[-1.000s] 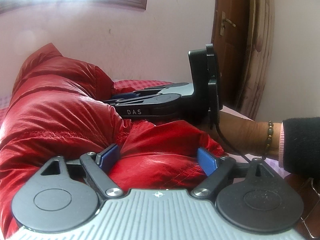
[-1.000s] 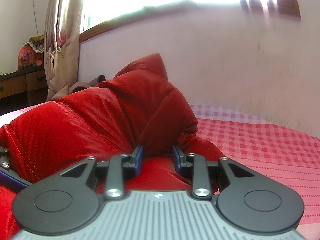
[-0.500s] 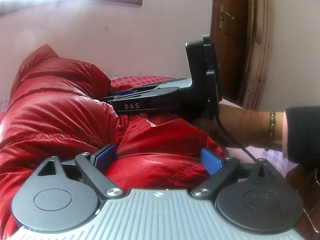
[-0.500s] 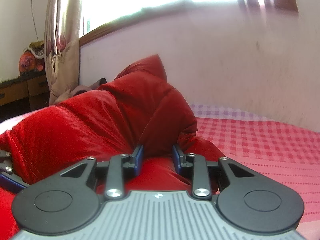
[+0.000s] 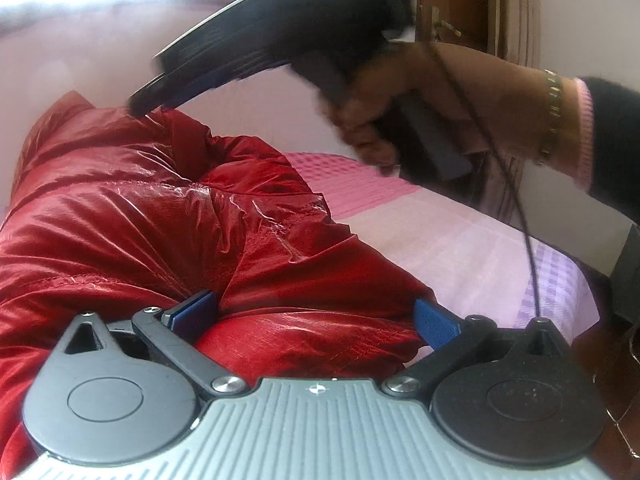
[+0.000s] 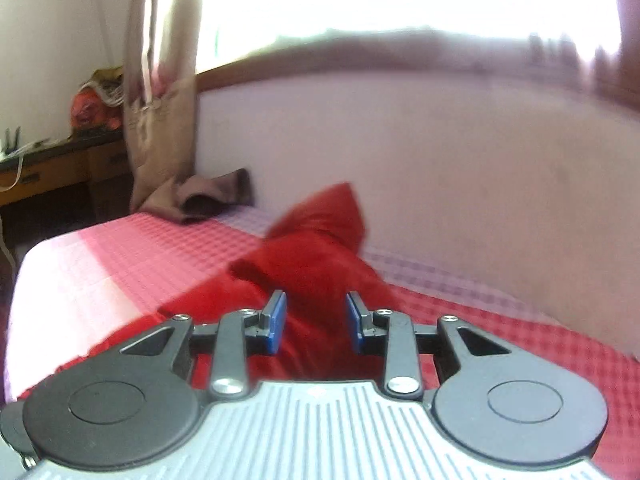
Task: Fold large clothes
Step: 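Press the folded jacket flat with the right gripper beside the left gripper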
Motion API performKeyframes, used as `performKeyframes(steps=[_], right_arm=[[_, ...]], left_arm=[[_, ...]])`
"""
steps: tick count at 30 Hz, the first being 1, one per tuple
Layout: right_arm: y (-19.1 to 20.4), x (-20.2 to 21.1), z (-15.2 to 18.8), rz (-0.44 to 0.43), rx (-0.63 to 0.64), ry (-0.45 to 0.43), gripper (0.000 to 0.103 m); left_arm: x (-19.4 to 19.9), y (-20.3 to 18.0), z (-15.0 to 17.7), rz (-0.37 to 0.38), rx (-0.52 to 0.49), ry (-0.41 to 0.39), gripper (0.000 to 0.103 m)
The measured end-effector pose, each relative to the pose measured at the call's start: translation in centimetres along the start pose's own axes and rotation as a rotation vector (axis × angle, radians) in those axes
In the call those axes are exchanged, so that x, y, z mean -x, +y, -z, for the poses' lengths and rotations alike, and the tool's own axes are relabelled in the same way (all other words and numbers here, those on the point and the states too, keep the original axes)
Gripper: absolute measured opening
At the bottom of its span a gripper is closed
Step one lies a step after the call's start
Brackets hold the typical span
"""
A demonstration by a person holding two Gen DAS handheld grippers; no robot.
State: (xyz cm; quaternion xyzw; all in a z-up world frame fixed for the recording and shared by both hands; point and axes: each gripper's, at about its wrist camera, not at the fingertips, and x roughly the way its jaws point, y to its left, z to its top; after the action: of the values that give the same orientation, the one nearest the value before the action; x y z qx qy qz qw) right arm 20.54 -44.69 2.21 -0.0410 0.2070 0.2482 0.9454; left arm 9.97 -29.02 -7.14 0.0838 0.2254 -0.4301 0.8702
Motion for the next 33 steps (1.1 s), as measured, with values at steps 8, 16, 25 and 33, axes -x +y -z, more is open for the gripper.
performKeyframes(steps=[8, 16, 25, 33], right_arm=[[-1.2, -7.0, 1.4, 0.045, -0.058, 0.190, 0.028], [-3.5, -8.9, 4.9, 0.027, -0.169, 0.238, 0.028], [-5.3, -8.4, 7.3, -0.005, -0.333, 0.124, 0.028], [-1.5, -1.8, 5.8, 0.080, -0.185, 0.030, 0.044]], left_arm=[[-0.1, -0.2, 0.4, 0.014, -0.006, -0.012, 0.103], [-0.1, -0.4, 0.6, 0.026, -0.025, -0.022, 0.103], [-0.4, -0.4, 0.4, 0.021, -0.030, 0.006, 0.103], [-0.2, 0.0, 0.2, 0.008, 0.006, 0.015, 0.103]])
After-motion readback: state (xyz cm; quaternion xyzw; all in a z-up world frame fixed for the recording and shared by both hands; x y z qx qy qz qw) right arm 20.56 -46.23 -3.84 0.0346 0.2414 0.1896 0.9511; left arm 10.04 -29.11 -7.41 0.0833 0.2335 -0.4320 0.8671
